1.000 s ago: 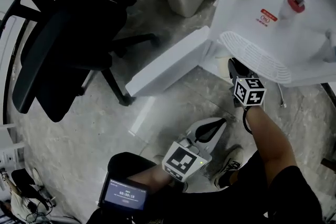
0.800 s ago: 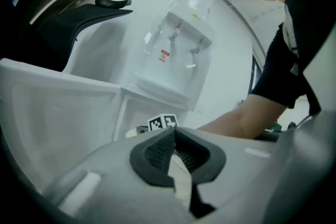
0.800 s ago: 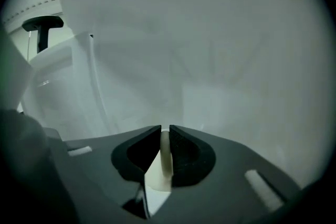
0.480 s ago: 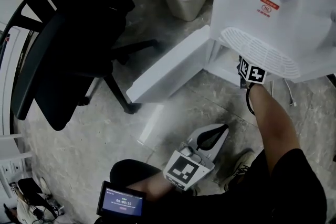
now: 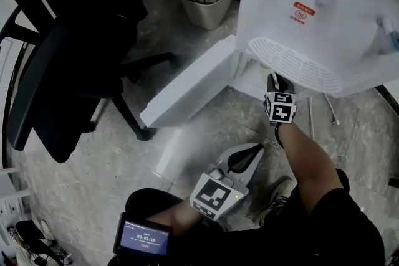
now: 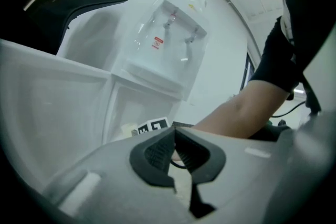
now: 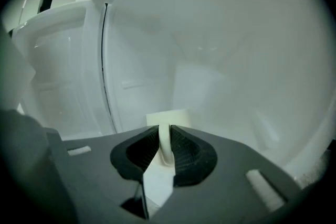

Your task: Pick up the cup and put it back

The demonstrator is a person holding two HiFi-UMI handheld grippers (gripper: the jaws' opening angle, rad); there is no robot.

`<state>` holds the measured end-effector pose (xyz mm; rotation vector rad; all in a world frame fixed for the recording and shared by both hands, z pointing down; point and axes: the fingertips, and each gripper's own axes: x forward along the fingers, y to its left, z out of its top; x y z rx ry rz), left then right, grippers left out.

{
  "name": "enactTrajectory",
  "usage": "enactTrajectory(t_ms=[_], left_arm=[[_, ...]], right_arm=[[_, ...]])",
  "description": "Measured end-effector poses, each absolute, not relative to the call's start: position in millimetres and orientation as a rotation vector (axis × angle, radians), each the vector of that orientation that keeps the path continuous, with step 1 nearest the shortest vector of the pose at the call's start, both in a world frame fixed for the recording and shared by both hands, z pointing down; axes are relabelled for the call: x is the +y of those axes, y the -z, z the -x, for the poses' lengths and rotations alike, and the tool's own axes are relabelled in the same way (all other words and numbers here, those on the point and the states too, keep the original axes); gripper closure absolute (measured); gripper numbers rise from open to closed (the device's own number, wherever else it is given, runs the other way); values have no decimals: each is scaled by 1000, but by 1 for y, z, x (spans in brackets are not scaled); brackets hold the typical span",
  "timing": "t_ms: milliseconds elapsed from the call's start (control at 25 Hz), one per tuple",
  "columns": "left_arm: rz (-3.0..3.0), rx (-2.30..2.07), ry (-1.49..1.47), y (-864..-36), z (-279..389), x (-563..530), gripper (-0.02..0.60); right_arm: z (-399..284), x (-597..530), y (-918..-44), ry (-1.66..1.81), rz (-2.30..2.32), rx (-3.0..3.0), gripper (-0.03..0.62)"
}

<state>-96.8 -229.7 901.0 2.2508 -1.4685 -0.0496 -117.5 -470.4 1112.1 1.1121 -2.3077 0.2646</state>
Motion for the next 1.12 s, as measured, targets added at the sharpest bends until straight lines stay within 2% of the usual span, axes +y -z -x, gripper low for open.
enactTrajectory(t_ms=[120,240,280,360,520,680,960,1040,1120], left_arm=[[-2252,-1460,55,-902,97,-231,577],[-2243,-1452,52,-905,98,-229,577],[-2242,-1451,54,-904,98,-228,577],[-2243,-1450,56,-901,100,-228,577],[-2230,-1462,72,-898,103,-226,577],[-2229,-1456,50,-900,102,-223,577],[-2235,-1468,56,-903,102,-225,577],[-2238,-1454,55,-901,100,-226,577],[-2238,-1451,63,-899,98,-228,577]], right_arm=[[117,-467,-1112,-225,-1131,-2305,517],[111,-462,-1121,-215,-1161,-2263,437],[107,-460,-1126,-228,-1165,-2240,499],[101,-460,-1138,-267,-1154,-2192,514],[105,-470,-1150,-374,-1124,-2182,479],[121,-491,-1143,-442,-1068,-2216,479],[117,-486,-1121,-318,-1098,-2253,461],[115,-472,-1118,-263,-1086,-2260,430],[110,-457,-1116,-256,-1100,-2263,459]])
